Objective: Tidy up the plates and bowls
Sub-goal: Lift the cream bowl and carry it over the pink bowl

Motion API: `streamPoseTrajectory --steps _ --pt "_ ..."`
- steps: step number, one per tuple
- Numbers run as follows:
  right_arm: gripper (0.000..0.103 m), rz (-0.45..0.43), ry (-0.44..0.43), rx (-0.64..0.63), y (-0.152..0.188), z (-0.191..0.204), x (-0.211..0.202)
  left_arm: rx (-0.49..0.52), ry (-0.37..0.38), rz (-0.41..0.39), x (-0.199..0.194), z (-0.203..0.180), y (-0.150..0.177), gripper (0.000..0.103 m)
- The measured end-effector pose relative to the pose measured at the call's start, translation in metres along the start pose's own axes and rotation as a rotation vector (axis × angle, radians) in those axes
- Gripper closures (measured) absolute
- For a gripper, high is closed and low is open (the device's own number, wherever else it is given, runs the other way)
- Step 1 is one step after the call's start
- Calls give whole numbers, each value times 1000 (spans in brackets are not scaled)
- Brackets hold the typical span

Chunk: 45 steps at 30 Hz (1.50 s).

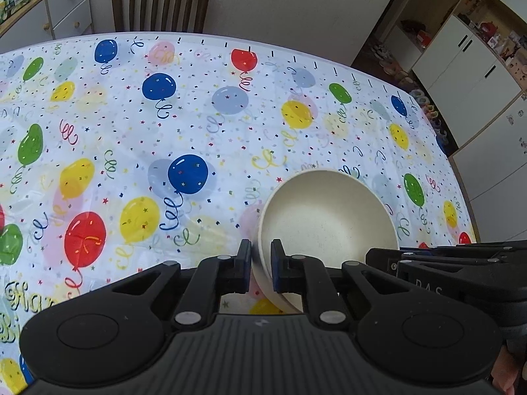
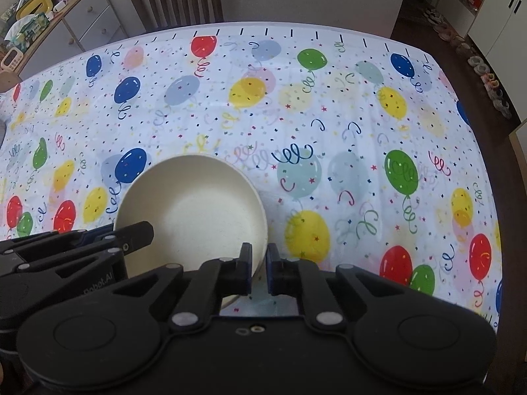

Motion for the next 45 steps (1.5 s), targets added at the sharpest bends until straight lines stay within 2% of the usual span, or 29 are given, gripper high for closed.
streamPoseTrajectory --steps 11,28,38,45 --pt "95 -4 -34 -14 30 -4 -44 3 -22 -27 -55 -20 23 91" --pt "95 -13 -107 -132 94 -16 -114 -40 -102 -44 -132 -62 94 91" --pt "95 -11 -150 -200 127 -17 -139 -79 -150 -40 -161 -73 131 91" --pt "95 18 -173 -241 154 -13 -141 -120 -179 -21 -172 -72 163 91"
Point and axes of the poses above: each gripper's, at about its wrist camera, not at the fingertips, and x roughly the way its jaws point, z to its left, y to its underside, the point moved 6 cm from there along x, roughly the way its jaws point, and after that the axes turned 15 degrees about x, right-handed, at the moved point
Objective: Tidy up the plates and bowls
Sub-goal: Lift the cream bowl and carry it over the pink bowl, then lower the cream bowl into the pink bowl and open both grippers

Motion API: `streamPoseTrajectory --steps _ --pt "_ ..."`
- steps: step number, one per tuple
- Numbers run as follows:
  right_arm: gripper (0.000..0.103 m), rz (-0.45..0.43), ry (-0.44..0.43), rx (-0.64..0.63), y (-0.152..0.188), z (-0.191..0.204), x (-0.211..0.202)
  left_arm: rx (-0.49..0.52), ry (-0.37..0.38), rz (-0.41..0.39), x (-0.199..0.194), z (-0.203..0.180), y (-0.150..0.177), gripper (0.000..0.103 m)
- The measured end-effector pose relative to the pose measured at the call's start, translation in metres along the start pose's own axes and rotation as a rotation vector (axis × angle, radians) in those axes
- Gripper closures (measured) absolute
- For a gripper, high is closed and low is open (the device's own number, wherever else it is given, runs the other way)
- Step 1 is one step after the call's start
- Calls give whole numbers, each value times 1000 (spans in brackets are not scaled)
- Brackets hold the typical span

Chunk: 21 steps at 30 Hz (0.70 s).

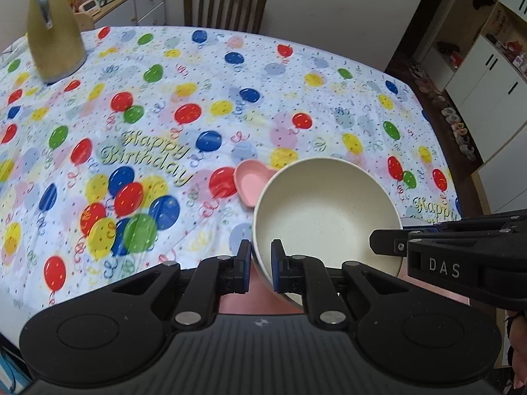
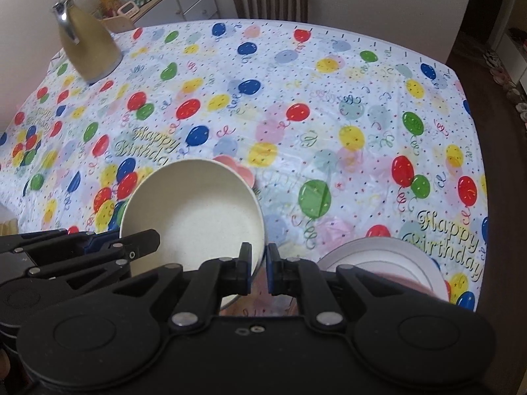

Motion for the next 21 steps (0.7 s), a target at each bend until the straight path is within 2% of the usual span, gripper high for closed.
streamPoseTrajectory --steps 11,21 --pt "95 59 -17 -44 36 15 15 -59 -25 50 2 11 42 91" --pt "95 103 -19 -64 52 23 32 -97 -27 78 11 20 62 91"
Point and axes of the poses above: each gripper's, at about its wrist camera, not at the fingertips, and x roughly the way its jaws point, z to its left, y to its underside, the point moved 6 cm from there along x, roughly the way its jaws point, and after that the axes turned 15 degrees about x, right-handed, at the moved point
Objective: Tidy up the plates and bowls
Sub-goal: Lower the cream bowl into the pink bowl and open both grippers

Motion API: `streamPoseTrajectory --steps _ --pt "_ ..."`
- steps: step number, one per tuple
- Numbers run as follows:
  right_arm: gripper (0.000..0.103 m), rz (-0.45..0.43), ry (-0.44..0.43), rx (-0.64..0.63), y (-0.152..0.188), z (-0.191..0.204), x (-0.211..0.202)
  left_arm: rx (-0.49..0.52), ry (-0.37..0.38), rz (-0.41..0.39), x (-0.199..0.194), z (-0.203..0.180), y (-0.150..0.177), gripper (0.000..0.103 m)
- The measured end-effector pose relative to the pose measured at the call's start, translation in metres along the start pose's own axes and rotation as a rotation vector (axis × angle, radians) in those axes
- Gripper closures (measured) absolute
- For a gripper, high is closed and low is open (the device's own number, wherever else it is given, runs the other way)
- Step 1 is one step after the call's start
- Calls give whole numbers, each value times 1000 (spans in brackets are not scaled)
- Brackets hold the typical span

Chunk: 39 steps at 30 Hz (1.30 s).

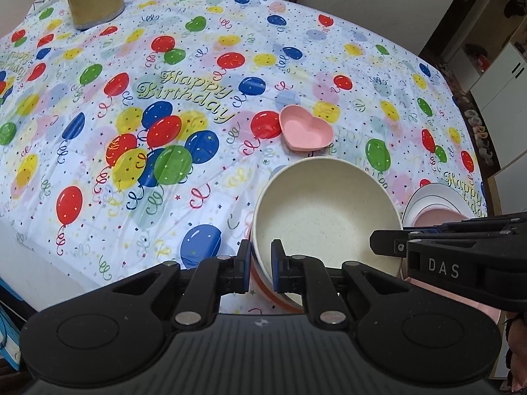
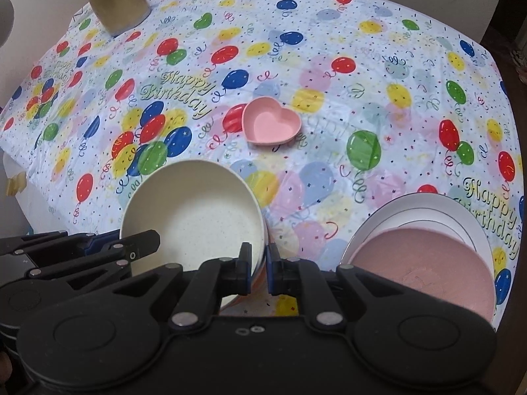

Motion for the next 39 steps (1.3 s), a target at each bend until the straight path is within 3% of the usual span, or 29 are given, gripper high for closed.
streamPoseTrajectory --steps 21,39 --pt "95 39 12 11 2 -3 17 -17 14 5 11 4 2 91" --pt "91 -70 -65 -31 -12 -7 -37 34 -26 -103 -31 1 -17 90"
Point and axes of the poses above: each gripper's, at about its wrist camera, not at the fingertips, and x roughly the way its jaws point, z to its left, y to its underside, the point moved 6 cm from there along x, roughly the way its jaws point, and after that the axes turned 15 degrees about x, right-handed, at the moved point
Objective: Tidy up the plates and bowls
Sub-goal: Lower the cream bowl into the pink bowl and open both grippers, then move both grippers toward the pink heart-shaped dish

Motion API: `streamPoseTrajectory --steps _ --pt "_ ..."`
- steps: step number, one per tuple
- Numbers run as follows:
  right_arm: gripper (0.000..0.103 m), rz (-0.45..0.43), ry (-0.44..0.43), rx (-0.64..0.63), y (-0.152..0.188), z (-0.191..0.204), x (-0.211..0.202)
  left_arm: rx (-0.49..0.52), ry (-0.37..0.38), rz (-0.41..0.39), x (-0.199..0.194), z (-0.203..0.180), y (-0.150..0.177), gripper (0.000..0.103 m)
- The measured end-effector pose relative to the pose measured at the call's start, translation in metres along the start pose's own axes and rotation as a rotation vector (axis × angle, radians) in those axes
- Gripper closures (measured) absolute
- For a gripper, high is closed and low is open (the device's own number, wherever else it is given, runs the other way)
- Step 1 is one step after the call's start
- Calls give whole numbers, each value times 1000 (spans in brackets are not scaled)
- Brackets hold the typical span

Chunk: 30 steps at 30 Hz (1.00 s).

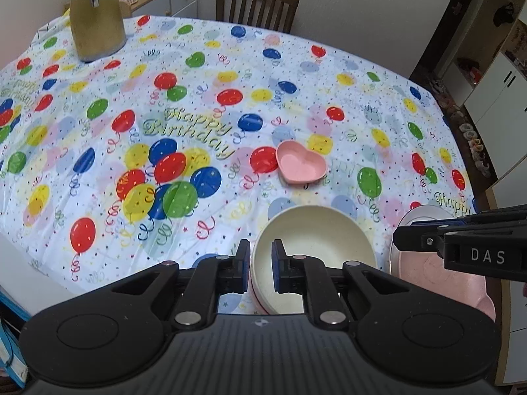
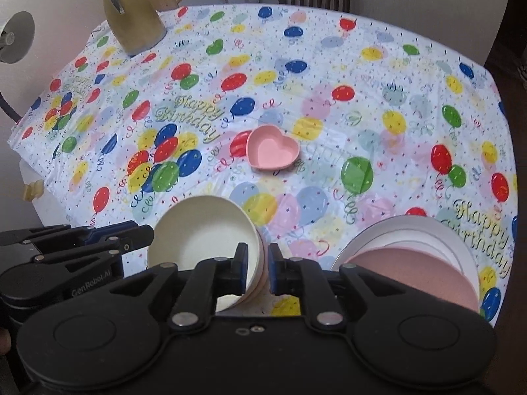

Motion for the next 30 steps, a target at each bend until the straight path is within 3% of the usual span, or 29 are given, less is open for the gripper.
streamPoseTrajectory --steps 4,8,11,13,15,17,22,28,30 --pt "84 -35 -8 -13 -6 0 -12 15 3 -20 -5 -1 -9 87" --pt "74 -59 -16 -11 -14 -2 -21 33 7 -43 -8 -1 -18 72" --pt "55 -85 -14 -9 -19 -3 -26 42 18 -65 -10 0 -26 57" --pt "30 -109 -7 -1 -24 -5 -28 47 22 -81 -10 2 -31 46" --pt "20 -130 -6 2 -28 -6 -30 53 26 -92 -9 5 -36 37" --pt "20 -131 -15 7 -32 -6 -29 58 33 -97 -5 9 -41 32" --pt "7 -149 -41 19 -42 -8 -24 78 61 -109 7 17 -55 24" --pt "4 -162 -65 71 -56 -12 -12 90 115 -124 33 28 -73 15" --pt "4 -162 -68 98 -60 -14 -6 90 132 -124 43 32 -78 5"
Point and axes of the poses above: each gripper's, at about its wrist camera, not at the fingertips, and x roughly the way its jaws point, z to its left, y to its underside, the point moved 6 cm from there along x, roughly the way its jaws point, and after that the axes turned 15 degrees about x, right-handed, at the moved point
